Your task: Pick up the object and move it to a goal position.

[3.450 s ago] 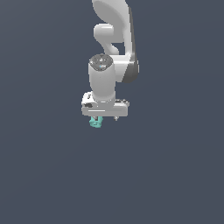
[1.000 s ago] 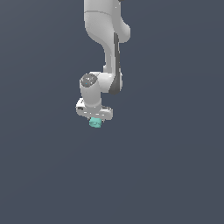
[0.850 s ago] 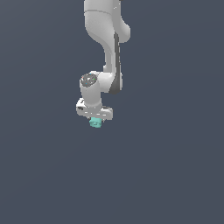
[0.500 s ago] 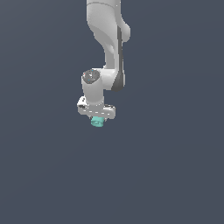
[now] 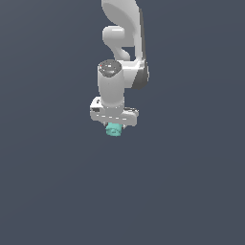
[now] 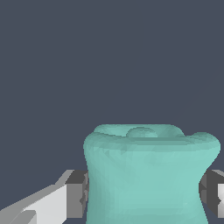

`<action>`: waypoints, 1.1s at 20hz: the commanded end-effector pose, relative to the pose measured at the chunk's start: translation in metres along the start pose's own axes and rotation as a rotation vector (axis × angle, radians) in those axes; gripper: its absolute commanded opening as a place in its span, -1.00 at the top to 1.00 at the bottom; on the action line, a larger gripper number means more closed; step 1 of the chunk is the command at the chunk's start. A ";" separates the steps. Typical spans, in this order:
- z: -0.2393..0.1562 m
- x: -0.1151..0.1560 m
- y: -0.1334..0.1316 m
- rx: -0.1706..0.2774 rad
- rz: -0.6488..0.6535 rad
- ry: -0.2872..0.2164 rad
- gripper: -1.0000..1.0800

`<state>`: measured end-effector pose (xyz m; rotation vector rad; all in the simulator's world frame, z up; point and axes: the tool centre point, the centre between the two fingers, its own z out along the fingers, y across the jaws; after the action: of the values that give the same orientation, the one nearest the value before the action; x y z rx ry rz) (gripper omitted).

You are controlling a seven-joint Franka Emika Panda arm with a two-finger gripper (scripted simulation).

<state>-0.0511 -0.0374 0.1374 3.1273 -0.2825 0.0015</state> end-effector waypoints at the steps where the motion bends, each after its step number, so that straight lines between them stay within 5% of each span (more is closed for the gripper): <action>1: -0.024 0.006 -0.016 -0.001 0.000 0.000 1.00; 12: -0.122 0.038 -0.082 0.000 0.000 -0.001 1.00; 22: -0.169 0.056 -0.116 0.001 -0.001 -0.001 1.00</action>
<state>0.0216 0.0636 0.3015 3.1288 -0.2805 0.0015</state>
